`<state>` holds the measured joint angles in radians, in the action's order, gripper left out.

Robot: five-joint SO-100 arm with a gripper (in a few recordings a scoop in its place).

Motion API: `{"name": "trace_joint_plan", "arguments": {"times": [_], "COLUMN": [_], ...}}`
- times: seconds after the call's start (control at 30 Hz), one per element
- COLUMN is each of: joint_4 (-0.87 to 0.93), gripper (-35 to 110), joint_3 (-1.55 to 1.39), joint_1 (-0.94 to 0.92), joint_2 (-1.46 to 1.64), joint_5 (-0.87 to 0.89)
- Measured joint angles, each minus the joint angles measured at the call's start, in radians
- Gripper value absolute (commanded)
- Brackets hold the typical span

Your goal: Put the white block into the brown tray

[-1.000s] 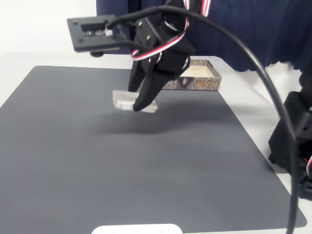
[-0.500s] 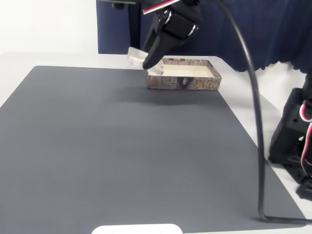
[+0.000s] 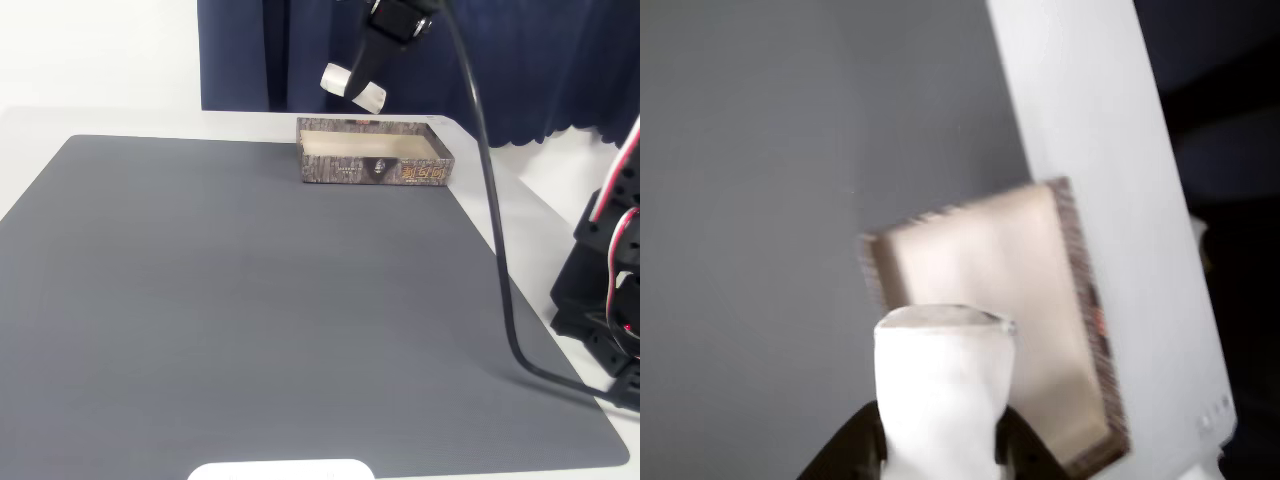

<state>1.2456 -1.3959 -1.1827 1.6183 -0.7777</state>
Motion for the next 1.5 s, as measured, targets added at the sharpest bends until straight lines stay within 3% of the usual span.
{"name": "trace_joint_plan", "arguments": {"times": [0.6, 1.1, 1.37, 1.5], "joint_4": [0.265, 0.327, 0.328, 0.328], "gripper": [0, 1, 1, 2], "joint_3": [0.492, 0.792, 0.830, 0.834], "joint_1": [-0.127, -0.176, -0.175, -0.175], "joint_2": [-0.445, -0.727, -0.738, -0.738], "joint_5": [-0.078, -0.123, -0.503, -0.589]}}
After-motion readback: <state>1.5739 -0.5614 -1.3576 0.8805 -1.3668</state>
